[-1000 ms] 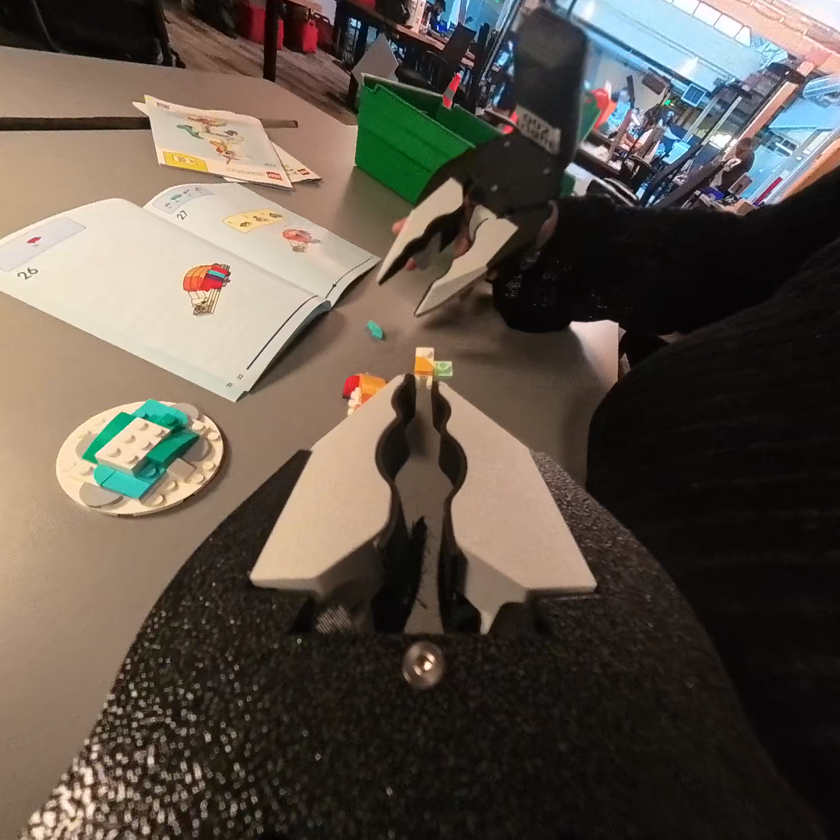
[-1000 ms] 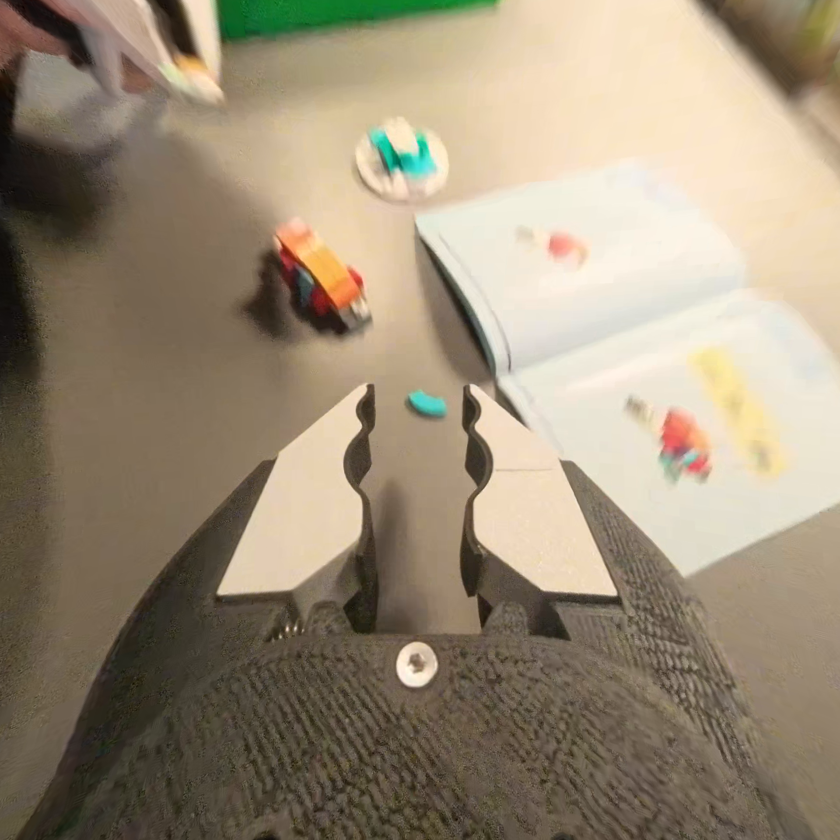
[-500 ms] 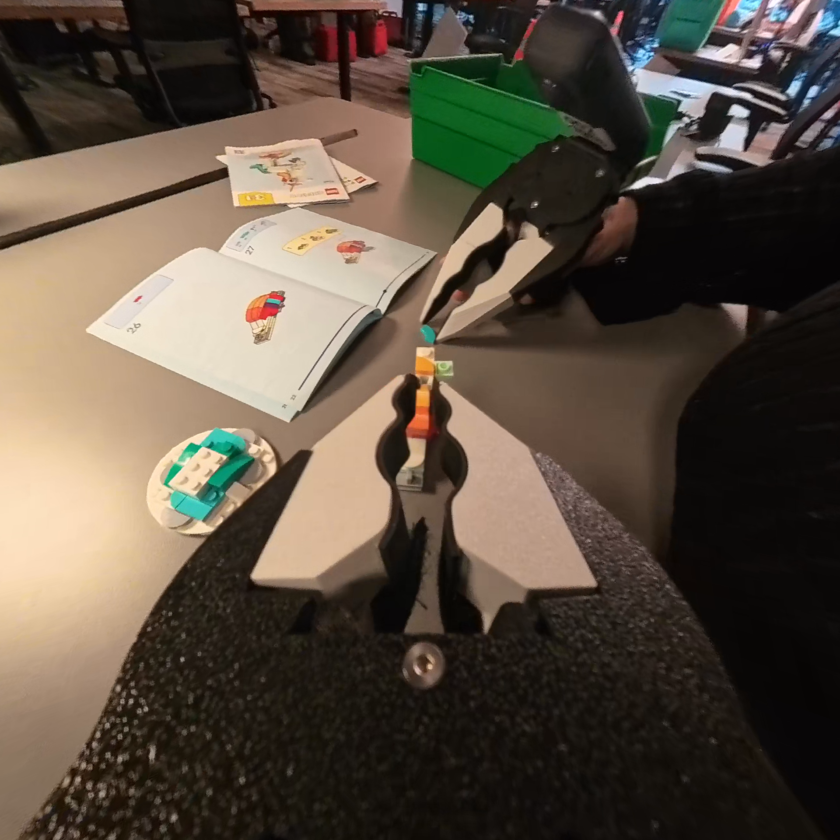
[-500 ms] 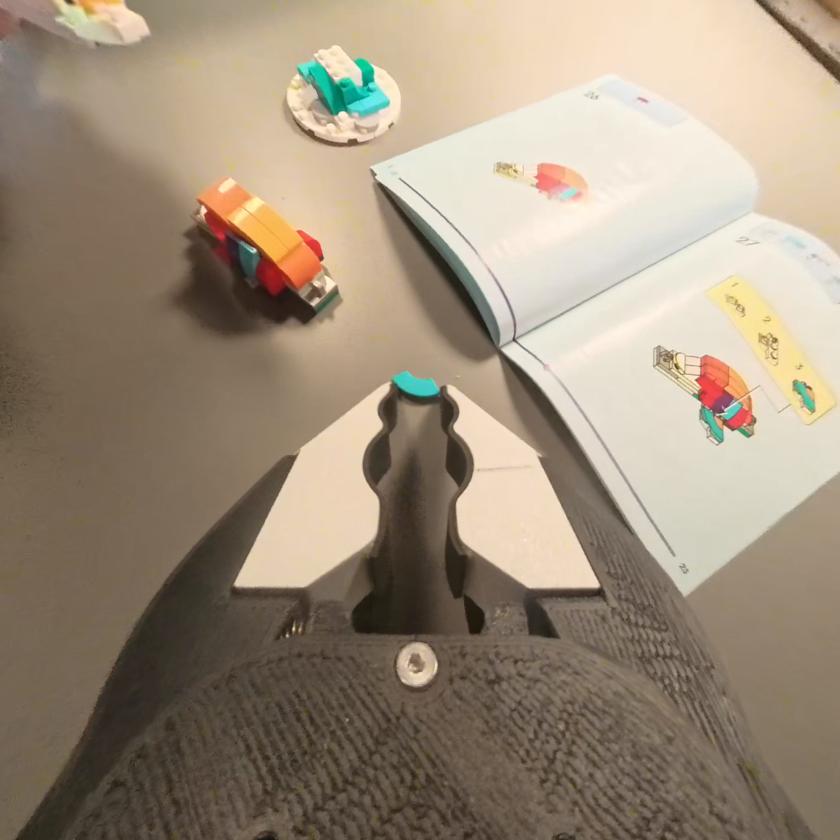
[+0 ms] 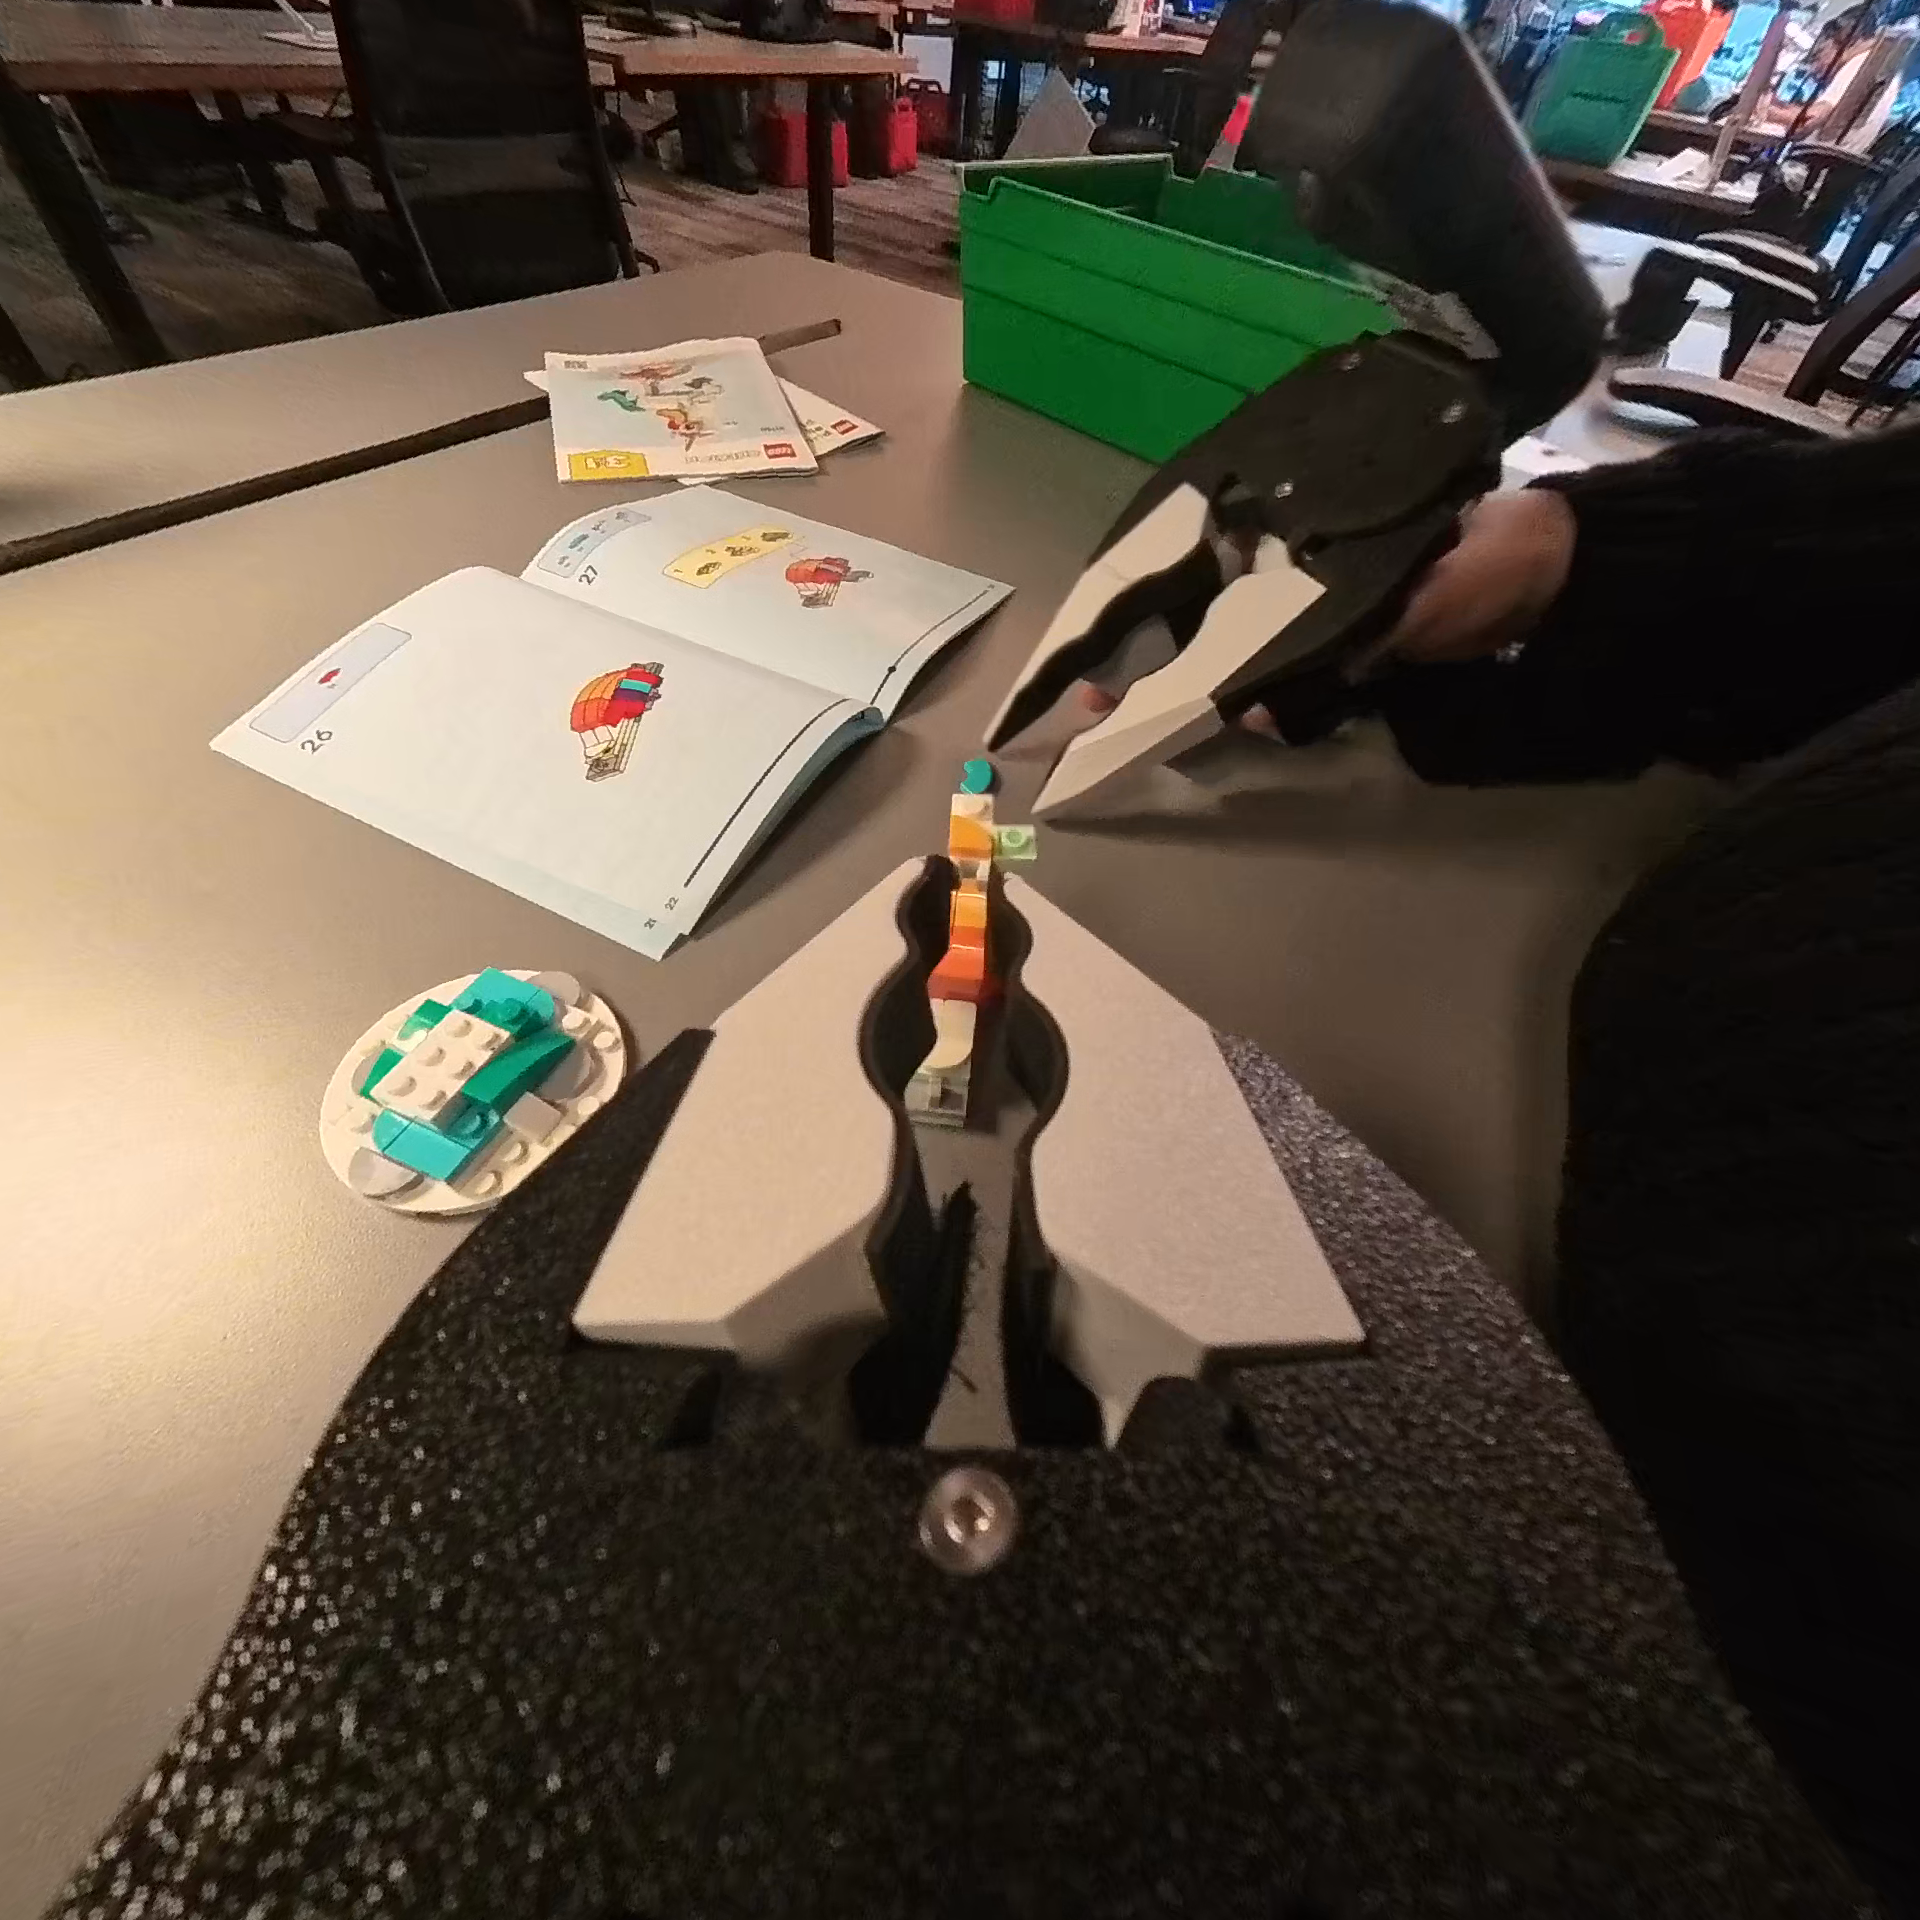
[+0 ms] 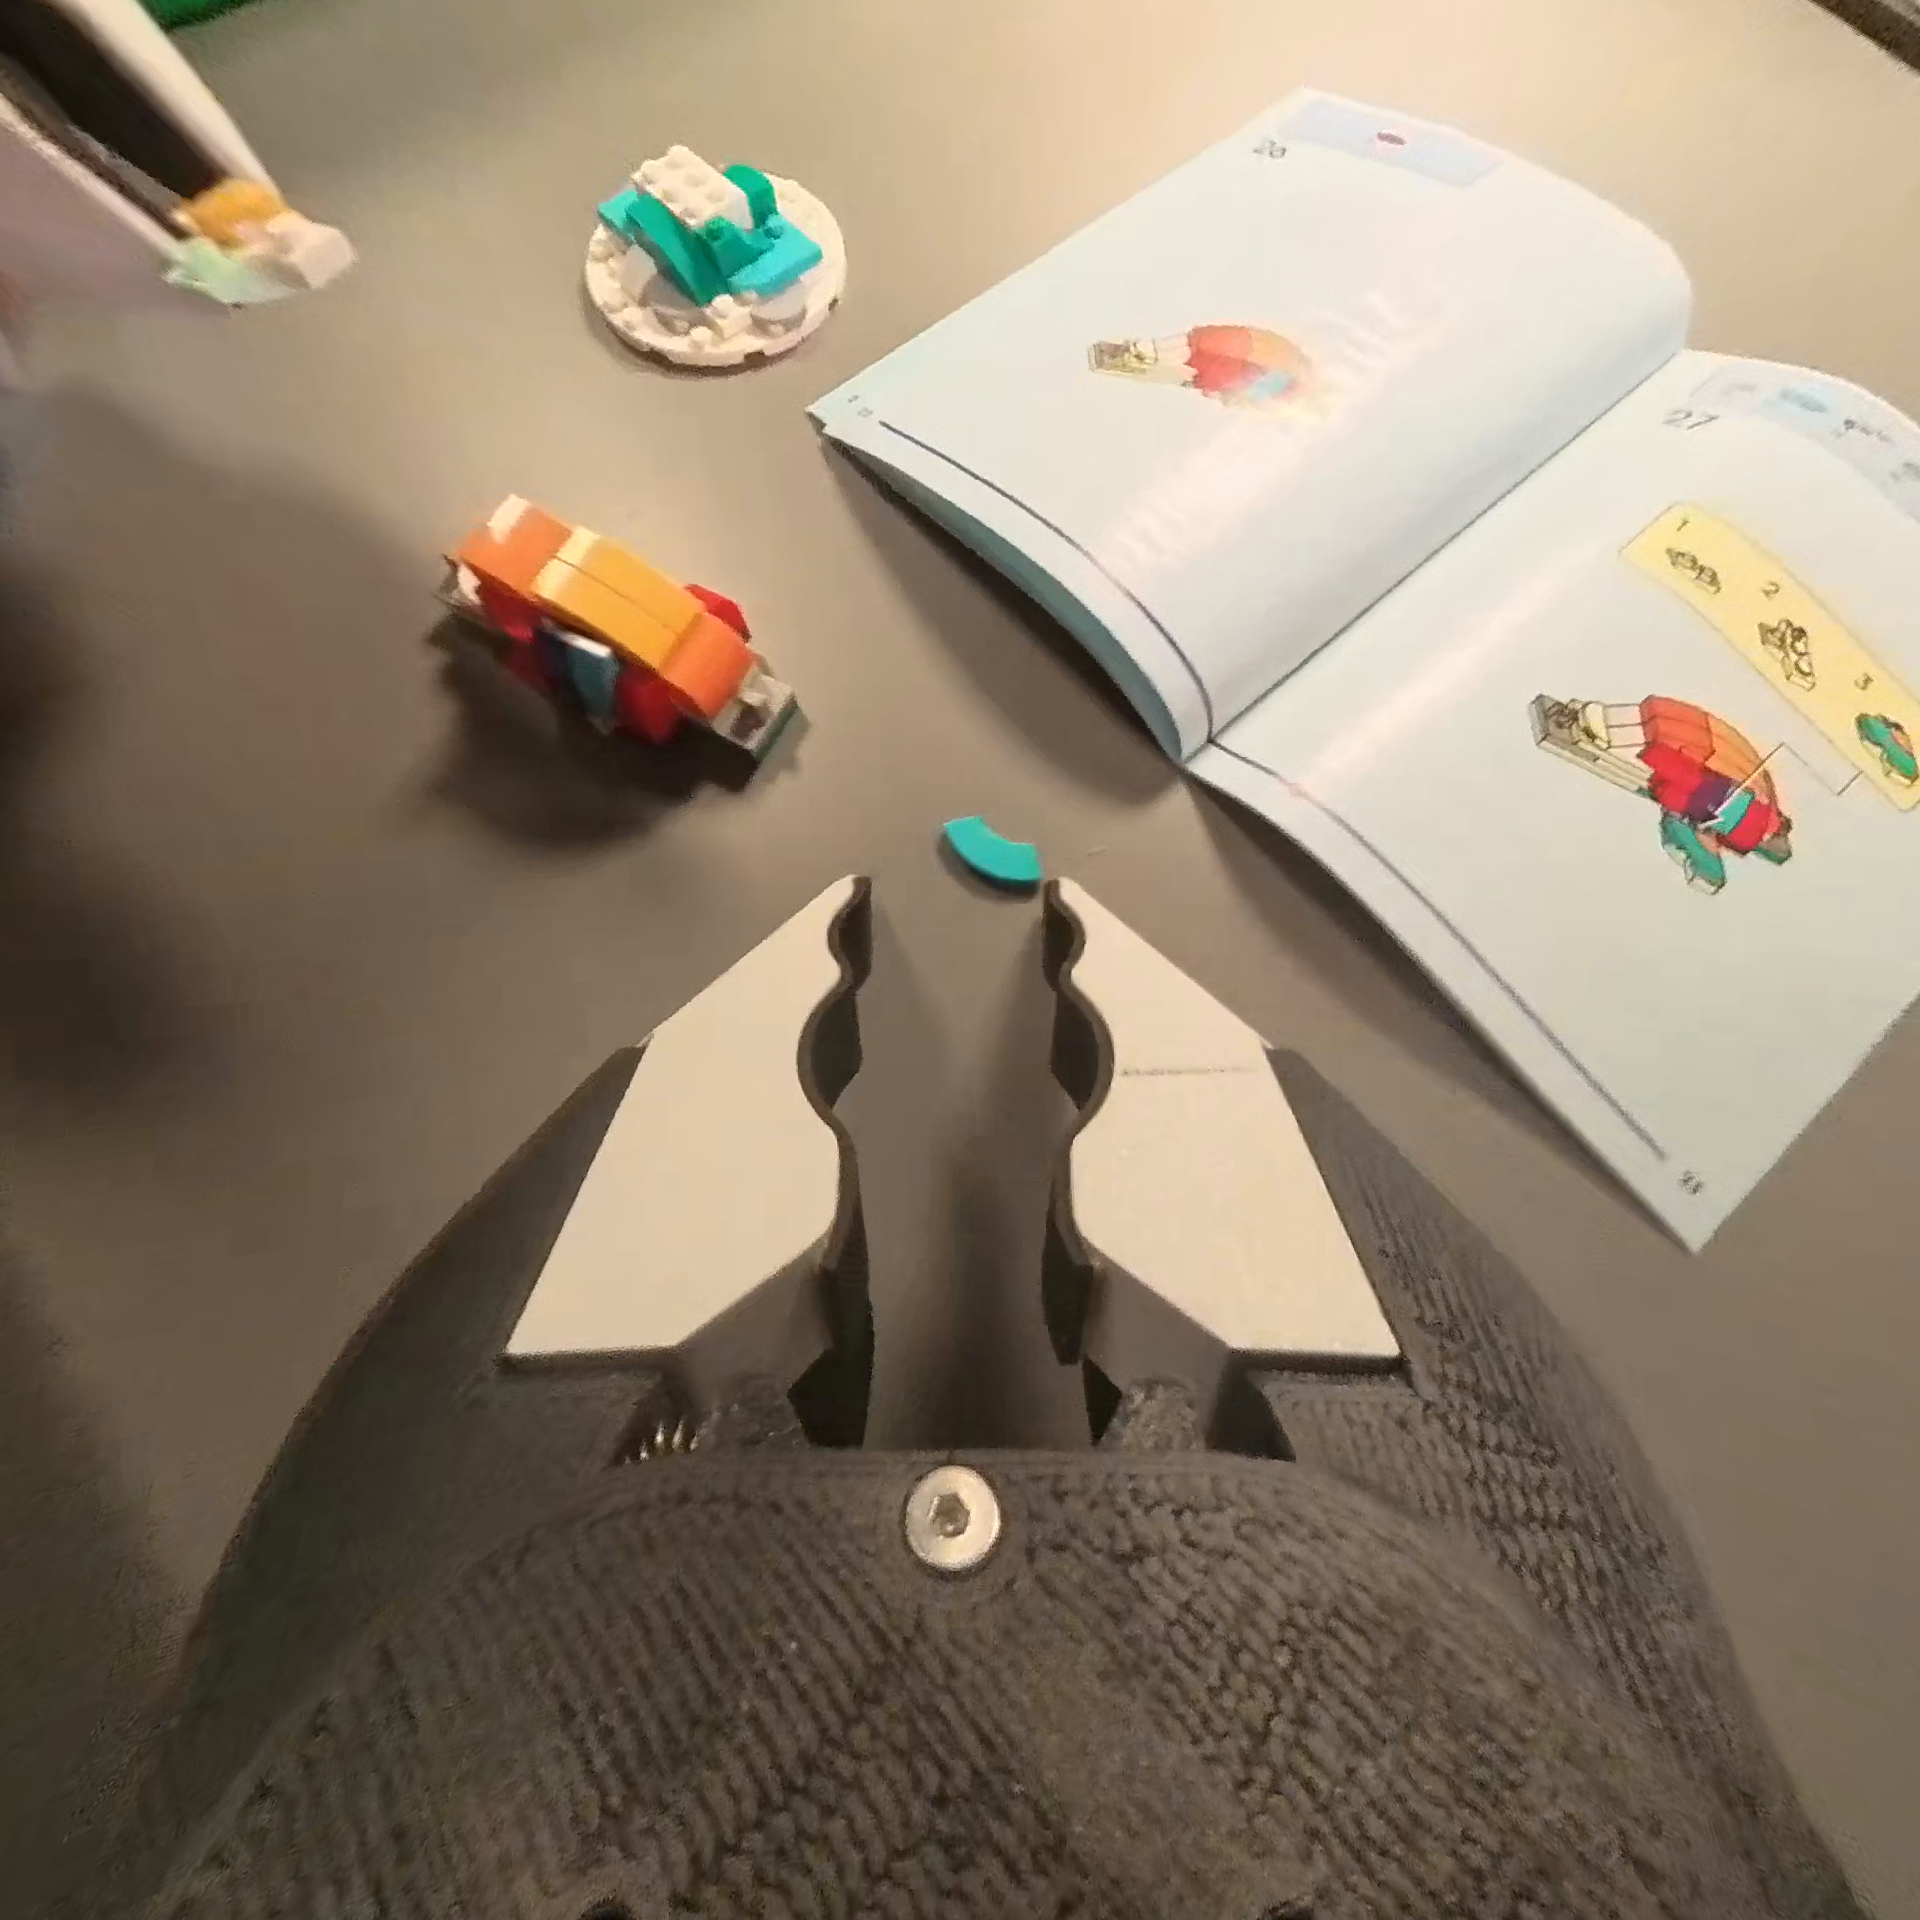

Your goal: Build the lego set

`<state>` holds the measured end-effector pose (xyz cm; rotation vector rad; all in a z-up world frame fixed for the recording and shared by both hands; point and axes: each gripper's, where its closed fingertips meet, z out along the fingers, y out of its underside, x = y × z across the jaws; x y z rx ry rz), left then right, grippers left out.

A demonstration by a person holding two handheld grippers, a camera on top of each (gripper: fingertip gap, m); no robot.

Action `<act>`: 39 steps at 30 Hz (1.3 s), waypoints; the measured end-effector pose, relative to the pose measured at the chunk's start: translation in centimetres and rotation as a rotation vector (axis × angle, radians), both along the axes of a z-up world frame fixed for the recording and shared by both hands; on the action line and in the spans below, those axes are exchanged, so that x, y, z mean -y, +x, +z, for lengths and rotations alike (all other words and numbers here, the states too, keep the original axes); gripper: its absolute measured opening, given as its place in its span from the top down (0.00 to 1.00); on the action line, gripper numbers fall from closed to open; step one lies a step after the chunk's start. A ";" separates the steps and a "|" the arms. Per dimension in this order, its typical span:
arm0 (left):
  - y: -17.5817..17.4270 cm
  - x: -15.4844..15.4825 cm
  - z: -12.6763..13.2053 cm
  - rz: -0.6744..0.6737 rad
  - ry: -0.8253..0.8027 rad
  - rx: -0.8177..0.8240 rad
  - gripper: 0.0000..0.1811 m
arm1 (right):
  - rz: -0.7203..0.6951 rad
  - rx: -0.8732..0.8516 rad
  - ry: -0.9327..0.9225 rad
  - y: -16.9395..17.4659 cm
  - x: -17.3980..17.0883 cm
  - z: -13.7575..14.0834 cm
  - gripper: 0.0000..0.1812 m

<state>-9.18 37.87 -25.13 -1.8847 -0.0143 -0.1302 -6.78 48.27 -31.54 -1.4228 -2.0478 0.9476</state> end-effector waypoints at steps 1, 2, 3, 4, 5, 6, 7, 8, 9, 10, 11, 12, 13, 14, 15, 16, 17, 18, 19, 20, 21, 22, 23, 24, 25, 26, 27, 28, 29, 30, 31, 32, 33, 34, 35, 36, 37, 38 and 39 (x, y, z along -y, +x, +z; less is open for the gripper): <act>0.0 0.0 0.0 0.000 0.001 0.002 0.98 | -0.007 0.001 -0.011 0.3 0.3 0.1 0.83; 0.0 0.0 0.0 -0.001 0.002 0.006 0.98 | -0.014 0.007 -0.024 0.5 0.6 0.1 0.83; 0.1 0.0 -0.1 -0.002 0.004 0.011 0.98 | -0.024 0.015 -0.038 0.6 0.7 0.1 0.82; 0.1 0.0 -0.1 -0.006 0.003 0.015 0.98 | -0.031 0.021 -0.050 0.7 0.9 0.0 0.81; 0.2 0.0 -0.2 -0.009 0.000 0.016 0.98 | -0.033 0.023 -0.057 0.6 0.9 -0.1 0.81; 0.2 -0.1 -0.2 -0.013 -0.002 0.015 0.98 | -0.039 0.016 -0.059 0.5 0.8 -0.1 0.81; 0.3 -0.1 -0.2 -0.016 -0.003 0.014 0.98 | -0.043 0.011 -0.059 0.3 0.7 -0.1 0.81; 0.3 -0.2 -0.2 -0.020 -0.003 0.014 0.98 | -0.044 0.008 -0.059 0.2 0.6 -0.1 0.81; 0.4 -0.2 -0.1 -0.022 -0.002 0.013 0.98 | -0.040 0.004 -0.058 0.0 0.6 -0.1 0.81; 0.5 -0.2 -0.1 -0.023 0.000 0.013 0.98 | -0.037 -0.001 -0.054 -0.2 0.6 -0.1 0.81; 0.5 -0.2 -0.1 -0.025 0.002 0.016 0.98 | -0.031 -0.003 -0.049 -0.5 0.6 -0.1 0.81; 0.5 -0.3 0.0 -0.026 0.007 0.022 0.98 | -0.023 -0.004 -0.042 -0.7 0.6 -0.2 0.81; 0.5 -0.3 0.0 -0.027 0.011 0.031 0.98 | -0.019 -0.006 -0.030 -0.9 0.5 -0.2 0.81; 0.5 -0.3 0.1 -0.028 0.014 0.038 0.98 | -0.015 -0.007 -0.020 -1.1 0.4 -0.2 0.81; 0.5 -0.3 0.1 -0.027 0.014 0.040 0.98 | -0.009 -0.009 -0.012 -1.2 0.4 -0.2 0.81; 0.5 -0.3 0.1 -0.026 0.013 0.038 0.98 | -0.005 -0.011 -0.002 -1.3 0.4 -0.3 0.82; 0.5 -0.3 0.1 -0.026 0.012 0.037 0.98 | 0.002 -0.017 0.009 -1.3 0.4 -0.2 0.82; 0.5 -0.3 0.1 -0.027 0.012 0.037 0.98 | 0.012 -0.022 0.020 -1.4 0.4 -0.2 0.82; 0.5 -0.3 0.1 -0.027 0.011 0.037 0.98 | 0.021 -0.027 0.028 -1.5 0.4 -0.2 0.82; 0.5 -0.3 0.1 -0.028 0.011 0.039 0.98 | 0.029 -0.029 0.031 -1.5 0.3 -0.2 0.81; 0.5 -0.3 0.1 -0.030 0.010 0.040 0.98 | 0.045 -0.029 0.032 -1.6 0.3 -0.2 0.81; 0.5 -0.3 0.1 -0.031 0.010 0.041 0.98 | 0.060 -0.030 0.032 -1.6 0.3 -0.2 0.81; 0.6 -0.3 0.1 -0.031 0.010 0.041 0.98 | 0.075 -0.028 0.029 -1.5 0.3 -0.2 0.82; 0.6 -0.3 0.0 -0.032 0.008 0.040 0.98 | 0.087 -0.024 0.022 -1.5 0.3 -0.2 0.83; 0.6 -0.3 0.0 -0.032 0.008 0.039 0.98 | 0.094 -0.019 0.014 -1.5 0.4 -0.2 0.84; 0.5 -0.3 0.0 -0.030 0.009 0.038 0.98 | 0.099 -0.017 0.008 -1.4 0.5 -0.3 0.86; 0.5 -0.3 0.1 -0.028 0.010 0.037 0.98 | 0.098 -0.018 0.012 -1.4 0.4 -0.3 0.89; 0.4 -0.3 0.1 -0.025 0.012 0.036 0.98 | 0.100 -0.020 0.017 -1.4 0.4 -0.3 0.89; 0.4 -0.3 0.1 -0.021 0.014 0.034 0.98 | 0.101 -0.021 0.019 -1.4 0.4 -0.3 0.89; 0.3 -0.3 0.1 -0.016 0.016 0.032 0.98 | 0.101 -0.021 0.020 -1.4 0.4 -0.3 0.89; 0.3 -0.4 0.1 -0.016 0.017 0.030 0.98 | 0.101 -0.021 0.021 -1.4 0.4 -0.3 0.89; 0.3 -0.4 0.1 -0.015 0.019 0.028 0.98 | 0.101 -0.021 0.021 -1.4 0.4 -0.3 0.89; 0.2 -0.4 0.1 -0.012 0.021 0.024 0.98 | 0.098 -0.021 0.020 -1.4 0.4 -0.2 0.90; 0.2 -0.5 0.1 -0.009 0.024 0.017 0.98 | 0.090 -0.023 0.023 -1.5 0.3 -0.2 0.90; 0.2 -0.5 0.1 -0.002 0.026 0.006 0.98 | 0.078 -0.029 0.030 -1.6 0.2 -0.1 0.90; 0.1 -0.6 0.1 0.008 0.029 -0.006 0.98 | 0.069 -0.038 0.021 -1.7 0.2 0.2 0.90; -0.1 -0.7 0.2 0.022 0.032 -0.019 0.98 | 0.062 -0.051 -0.009 -1.9 0.6 0.8 0.90; -0.2 -0.8 0.2 0.040 0.036 -0.032 0.98 | 0.054 -0.075 -0.046 -2.2 1.1 1.8 0.90; -0.6 -0.9 0.2 0.070 0.037 -0.047 0.98 | 0.050 -0.101 -0.085 -2.4 1.8 2.9 0.90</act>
